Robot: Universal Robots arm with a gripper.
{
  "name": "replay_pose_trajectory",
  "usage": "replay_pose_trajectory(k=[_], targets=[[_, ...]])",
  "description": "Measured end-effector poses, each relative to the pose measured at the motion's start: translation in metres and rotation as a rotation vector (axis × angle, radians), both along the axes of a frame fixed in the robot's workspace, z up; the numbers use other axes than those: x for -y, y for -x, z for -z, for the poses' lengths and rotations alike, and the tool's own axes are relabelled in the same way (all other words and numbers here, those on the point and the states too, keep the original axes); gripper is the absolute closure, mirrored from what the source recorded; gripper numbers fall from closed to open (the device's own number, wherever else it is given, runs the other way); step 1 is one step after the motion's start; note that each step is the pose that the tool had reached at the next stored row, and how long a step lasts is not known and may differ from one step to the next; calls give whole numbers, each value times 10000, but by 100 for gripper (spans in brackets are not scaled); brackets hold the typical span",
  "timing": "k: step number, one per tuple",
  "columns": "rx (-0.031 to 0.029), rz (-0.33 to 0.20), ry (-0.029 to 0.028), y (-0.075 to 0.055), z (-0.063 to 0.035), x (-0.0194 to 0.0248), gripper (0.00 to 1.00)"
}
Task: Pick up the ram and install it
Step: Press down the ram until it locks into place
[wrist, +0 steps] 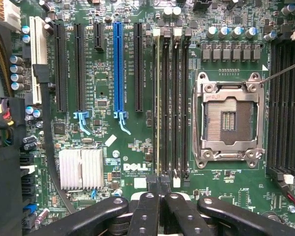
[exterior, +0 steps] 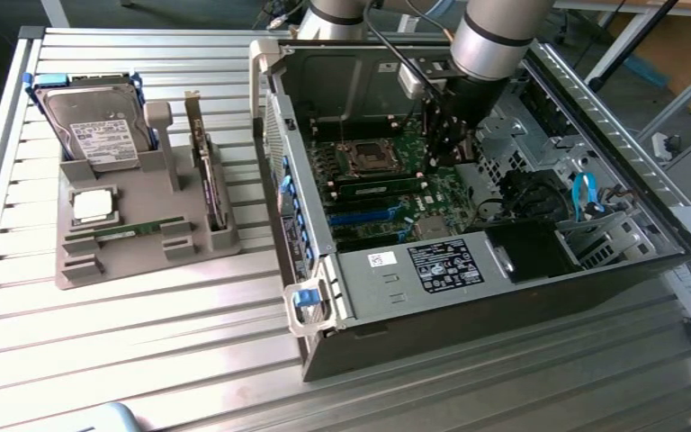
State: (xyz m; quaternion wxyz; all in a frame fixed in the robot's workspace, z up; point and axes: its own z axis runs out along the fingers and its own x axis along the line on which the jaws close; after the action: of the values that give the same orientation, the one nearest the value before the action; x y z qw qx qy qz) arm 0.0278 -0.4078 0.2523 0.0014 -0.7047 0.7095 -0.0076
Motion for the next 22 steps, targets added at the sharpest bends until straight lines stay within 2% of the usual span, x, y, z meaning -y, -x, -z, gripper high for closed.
replay_pose_trajectory(k=[2,7,22], targets=[[0,1,1,0,3,0,89],[4,1,0,1,85,-1,89],[4,1,-4,1,151,-1,89]])
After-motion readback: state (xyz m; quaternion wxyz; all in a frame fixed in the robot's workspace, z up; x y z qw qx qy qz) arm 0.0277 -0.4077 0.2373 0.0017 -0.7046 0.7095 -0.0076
